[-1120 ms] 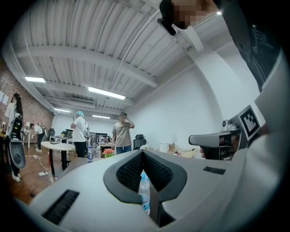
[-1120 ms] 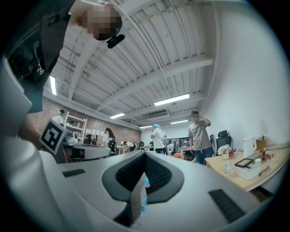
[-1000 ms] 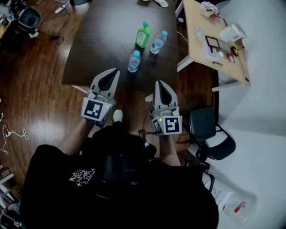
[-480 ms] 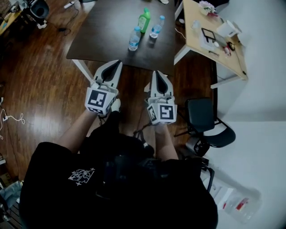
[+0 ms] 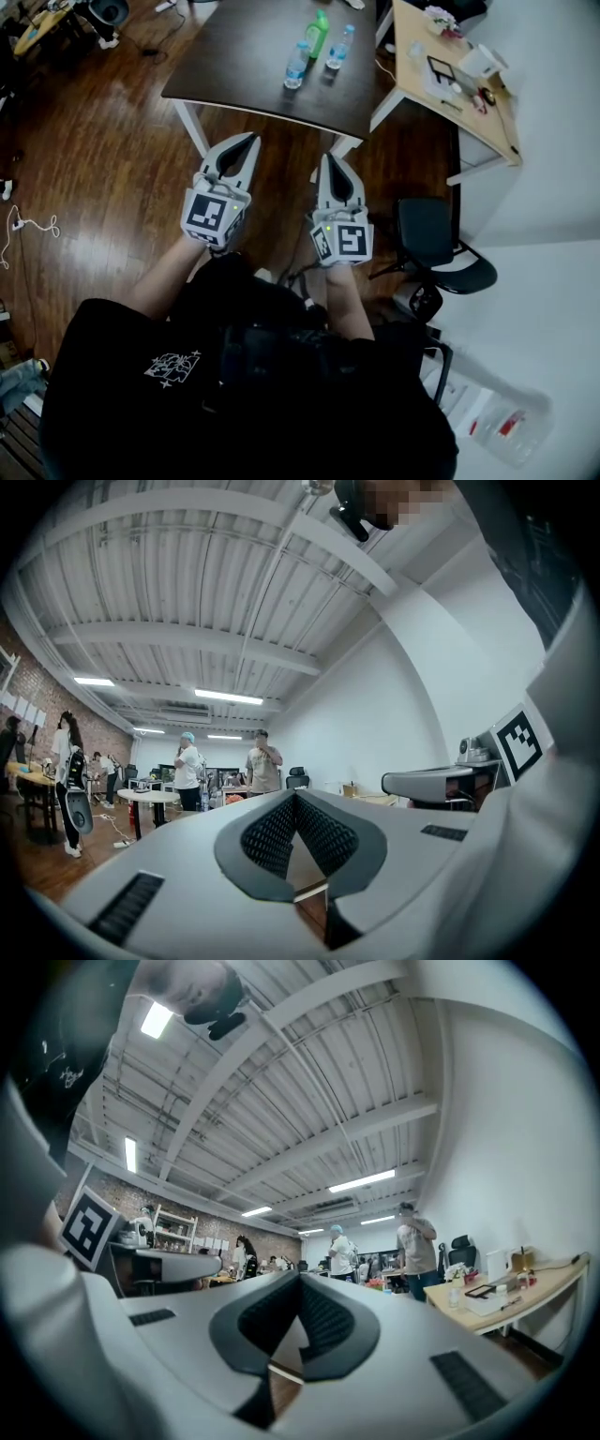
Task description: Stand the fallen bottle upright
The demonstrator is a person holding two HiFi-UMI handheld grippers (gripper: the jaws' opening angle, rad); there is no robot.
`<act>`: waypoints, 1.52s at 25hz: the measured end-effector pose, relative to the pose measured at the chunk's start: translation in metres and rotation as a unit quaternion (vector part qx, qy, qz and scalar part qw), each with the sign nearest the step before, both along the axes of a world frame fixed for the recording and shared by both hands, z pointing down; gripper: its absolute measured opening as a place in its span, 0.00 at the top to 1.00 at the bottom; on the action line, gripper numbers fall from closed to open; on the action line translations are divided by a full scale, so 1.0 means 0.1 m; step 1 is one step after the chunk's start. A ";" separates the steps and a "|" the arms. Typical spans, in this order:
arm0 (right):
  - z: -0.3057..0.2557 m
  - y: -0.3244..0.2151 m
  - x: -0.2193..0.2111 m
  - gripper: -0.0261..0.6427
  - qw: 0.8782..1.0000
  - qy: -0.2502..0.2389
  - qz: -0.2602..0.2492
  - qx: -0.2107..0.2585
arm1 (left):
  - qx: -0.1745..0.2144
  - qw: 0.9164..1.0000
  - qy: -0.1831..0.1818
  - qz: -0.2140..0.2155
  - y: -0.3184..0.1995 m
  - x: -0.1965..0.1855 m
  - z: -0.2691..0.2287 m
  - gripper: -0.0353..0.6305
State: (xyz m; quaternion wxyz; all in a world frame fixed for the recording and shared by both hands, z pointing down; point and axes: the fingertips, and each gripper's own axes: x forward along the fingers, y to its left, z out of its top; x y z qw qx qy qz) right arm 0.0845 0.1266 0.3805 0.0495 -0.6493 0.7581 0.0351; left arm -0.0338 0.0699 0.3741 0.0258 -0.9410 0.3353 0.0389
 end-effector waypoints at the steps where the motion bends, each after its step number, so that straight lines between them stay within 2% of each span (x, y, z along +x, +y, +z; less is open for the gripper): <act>1: -0.02 0.02 -0.03 0.94 1.000 0.002 0.000 0.001 | 0.001 1.000 0.000 0.001 0.03 -0.01 -0.01 0.96; 5: -0.11 0.11 -0.13 0.94 1.000 0.002 0.007 0.004 | 0.010 1.000 -0.003 0.014 0.13 -0.05 -0.10 0.96; 15: -0.13 0.29 -0.50 0.95 0.999 0.006 0.031 -0.004 | 0.000 0.999 0.014 0.035 0.20 -0.30 -0.16 0.96; 22: -0.12 0.37 -0.54 0.95 0.999 0.005 0.043 -0.010 | 0.002 0.999 0.015 0.040 0.25 -0.42 -0.18 0.96; 38: -0.25 0.42 -0.73 0.95 0.999 0.026 0.035 -0.001 | 0.012 0.999 0.021 0.045 0.35 -0.52 -0.27 0.96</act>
